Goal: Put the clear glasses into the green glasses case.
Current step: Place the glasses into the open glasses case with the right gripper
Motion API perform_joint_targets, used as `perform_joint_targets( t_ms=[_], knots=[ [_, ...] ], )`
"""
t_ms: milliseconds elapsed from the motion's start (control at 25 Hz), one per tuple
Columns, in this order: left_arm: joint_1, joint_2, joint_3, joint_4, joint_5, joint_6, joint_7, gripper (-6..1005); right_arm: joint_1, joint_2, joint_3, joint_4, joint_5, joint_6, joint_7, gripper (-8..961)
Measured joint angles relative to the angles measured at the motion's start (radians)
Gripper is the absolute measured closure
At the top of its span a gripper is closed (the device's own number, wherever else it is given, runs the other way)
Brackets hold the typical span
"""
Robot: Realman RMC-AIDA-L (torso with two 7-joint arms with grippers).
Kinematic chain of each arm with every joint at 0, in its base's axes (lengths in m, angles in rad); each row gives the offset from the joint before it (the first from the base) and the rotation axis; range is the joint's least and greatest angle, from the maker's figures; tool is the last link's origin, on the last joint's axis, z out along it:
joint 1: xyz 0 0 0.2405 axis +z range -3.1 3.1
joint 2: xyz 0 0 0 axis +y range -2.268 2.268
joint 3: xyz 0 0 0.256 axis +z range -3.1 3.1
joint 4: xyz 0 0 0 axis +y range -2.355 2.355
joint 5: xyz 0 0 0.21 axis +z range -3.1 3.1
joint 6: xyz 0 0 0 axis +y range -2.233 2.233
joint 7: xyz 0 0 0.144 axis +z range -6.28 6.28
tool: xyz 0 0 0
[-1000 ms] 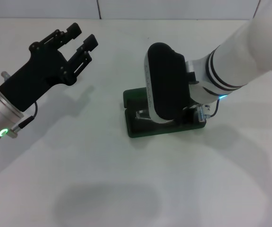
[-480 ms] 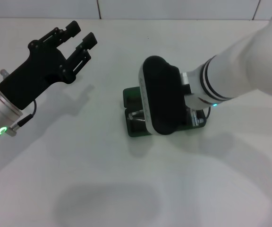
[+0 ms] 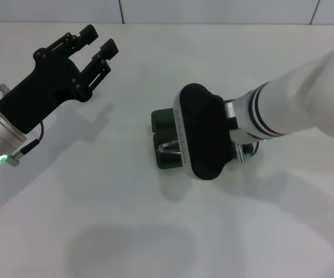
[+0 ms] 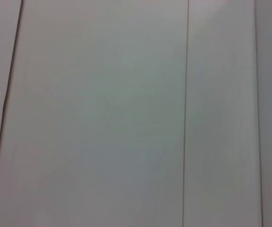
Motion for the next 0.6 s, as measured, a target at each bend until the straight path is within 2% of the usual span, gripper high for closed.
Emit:
perform_joint_targets(
  t_ms=[360, 600],
  knots=[
    [0.0, 0.001, -0.001, -0.001, 0.0, 0.0, -0.006, 515, -0.072, 0.0, -0.044, -0.052, -0.09, 0.066, 0.049, 840],
    [0.001, 0.001, 0.002, -0.002, 0.0, 0.0, -0.007, 515, -0.085, 0.0, -0.063, -0.056, -0.099, 0.092, 0.057, 841]
  ],
)
